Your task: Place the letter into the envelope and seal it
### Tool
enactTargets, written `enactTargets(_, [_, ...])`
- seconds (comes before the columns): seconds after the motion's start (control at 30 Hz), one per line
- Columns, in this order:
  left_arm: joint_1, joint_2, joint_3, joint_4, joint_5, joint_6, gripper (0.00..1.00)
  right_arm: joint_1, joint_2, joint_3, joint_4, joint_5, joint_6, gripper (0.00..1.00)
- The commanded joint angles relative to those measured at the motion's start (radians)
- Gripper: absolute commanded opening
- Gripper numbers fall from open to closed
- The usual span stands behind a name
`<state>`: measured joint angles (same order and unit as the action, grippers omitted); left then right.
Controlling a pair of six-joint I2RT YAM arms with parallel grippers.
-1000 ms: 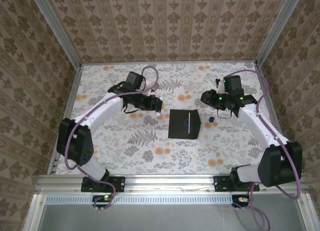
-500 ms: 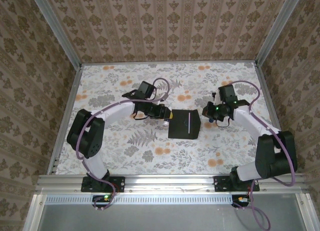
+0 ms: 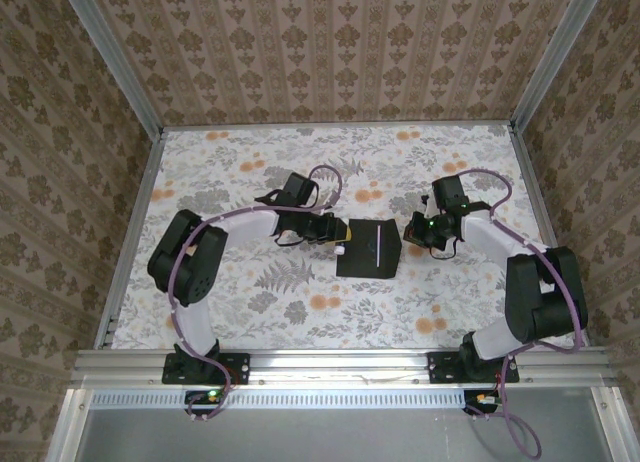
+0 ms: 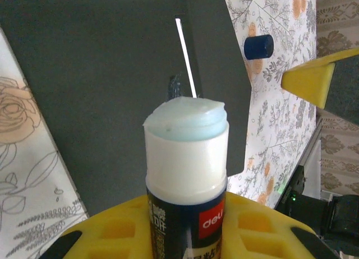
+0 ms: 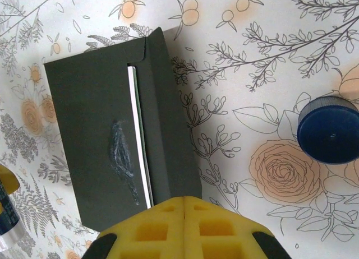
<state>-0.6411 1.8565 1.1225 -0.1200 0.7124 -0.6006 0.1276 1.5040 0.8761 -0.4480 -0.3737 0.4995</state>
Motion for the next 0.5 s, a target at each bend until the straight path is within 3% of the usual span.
enactTargets(0.0, [-0.002, 0.024, -0.026, 0.064, 0.030, -0.027, 0.00, -0.006, 0.013, -0.019, 0.012, 0.020, -0.018, 0.00])
enactTargets(0.47, [-0.004, 0.082, -0.047, 0.106, -0.004, -0.048, 0.00, -0.006, 0.044, -0.031, 0.026, 0.037, -0.028, 0.00])
